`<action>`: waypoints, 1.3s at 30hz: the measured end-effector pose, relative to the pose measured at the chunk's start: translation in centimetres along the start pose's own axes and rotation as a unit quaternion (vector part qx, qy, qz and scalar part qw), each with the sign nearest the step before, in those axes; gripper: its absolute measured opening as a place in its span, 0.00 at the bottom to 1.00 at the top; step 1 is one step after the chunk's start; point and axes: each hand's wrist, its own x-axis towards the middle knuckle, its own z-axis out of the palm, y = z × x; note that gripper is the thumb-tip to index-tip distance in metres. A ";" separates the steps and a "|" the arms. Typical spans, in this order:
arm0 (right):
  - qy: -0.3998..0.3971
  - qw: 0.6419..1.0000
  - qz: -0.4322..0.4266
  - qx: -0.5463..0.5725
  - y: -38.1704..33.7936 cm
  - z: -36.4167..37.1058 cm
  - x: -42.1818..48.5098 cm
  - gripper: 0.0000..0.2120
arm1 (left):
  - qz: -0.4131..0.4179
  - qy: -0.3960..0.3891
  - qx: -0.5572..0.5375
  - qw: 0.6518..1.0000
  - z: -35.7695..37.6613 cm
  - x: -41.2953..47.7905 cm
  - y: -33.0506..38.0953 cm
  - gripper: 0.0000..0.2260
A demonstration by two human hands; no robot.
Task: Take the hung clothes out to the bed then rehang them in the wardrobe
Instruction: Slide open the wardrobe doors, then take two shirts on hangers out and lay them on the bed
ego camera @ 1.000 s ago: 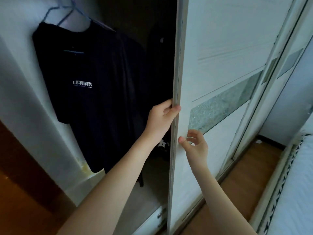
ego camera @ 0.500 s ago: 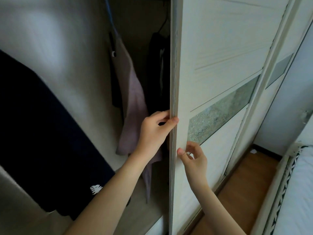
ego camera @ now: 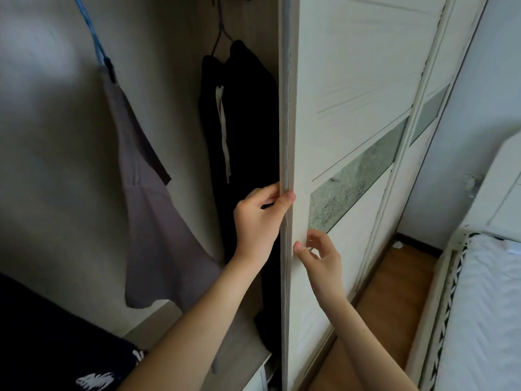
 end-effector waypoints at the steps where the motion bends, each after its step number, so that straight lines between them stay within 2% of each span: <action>1: -0.002 1.000 -0.004 -0.003 0.2 0.0 0.1 0.09 | -0.001 -0.001 0.000 1.000 -0.1 0.0 -0.2 0.09; 10: 0.013 0.999 -0.011 -0.033 0.3 0.2 -0.8 0.10 | 0.008 -0.041 0.046 0.998 -0.6 -0.2 1.0 0.08; 13: 0.084 0.988 -0.096 -0.082 -1.5 1.0 -2.6 0.11 | 0.033 -0.051 0.127 0.990 -2.1 -1.0 2.3 0.11; 16: 0.071 0.975 -0.201 -0.064 -4.9 3.3 -4.6 0.10 | 0.100 -0.042 0.189 0.976 -5.5 -2.4 5.2 0.12; 19: -0.021 0.959 -0.280 -0.027 -9.6 7.2 -5.4 0.10 | 0.207 0.000 0.261 0.943 -10.3 -3.9 9.7 0.10; 22: -0.113 0.933 -0.341 0.003 -15.4 11.9 -5.5 0.07 | 0.294 0.070 0.345 0.888 -15.5 -4.8 15.3 0.09; 24: -0.158 0.904 -0.396 0.007 -19.6 15.2 -5.1 0.06 | 0.333 0.127 0.386 0.851 -18.9 -5.0 19.4 0.08; 26: -0.171 0.883 -0.436 0.015 -23.8 18.5 -4.1 0.06 | 0.342 0.196 0.425 0.815 -22.5 -4.5 23.0 0.07; 28: -0.159 0.887 -0.434 0.011 -27.6 21.8 -2.2 0.08 | 0.319 0.275 0.460 0.782 -26.3 -3.3 25.7 0.07; 30: -0.148 0.903 -0.400 -0.052 -30.7 24.8 0.2 0.12 | 0.275 0.342 0.475 0.763 -30.2 -1.6 27.4 0.08; 33: -0.194 0.928 -0.242 -0.206 -33.2 28.0 3.9 0.23 | 0.129 0.404 0.481 0.767 -35.8 1.2 28.2 0.15; 34: -0.214 0.923 -0.195 -0.255 -33.5 28.7 4.8 0.25 | 0.057 0.408 0.468 0.782 -37.3 2.0 28.0 0.20; 36: -0.270 0.917 -0.124 -0.265 -33.3 29.9 5.6 0.21 | -0.071 0.380 0.371 0.844 -39.2 3.2 27.4 0.29; 38: -0.324 0.924 -0.057 -0.194 -32.7 30.8 6.0 0.17 | -0.132 0.350 0.269 0.887 -40.1 3.8 26.5 0.28; 39: -0.334 0.925 -0.044 -0.174 -32.3 31.1 6.3 0.16 | -0.146 0.343 0.261 0.890 -40.4 4.1 26.0 0.26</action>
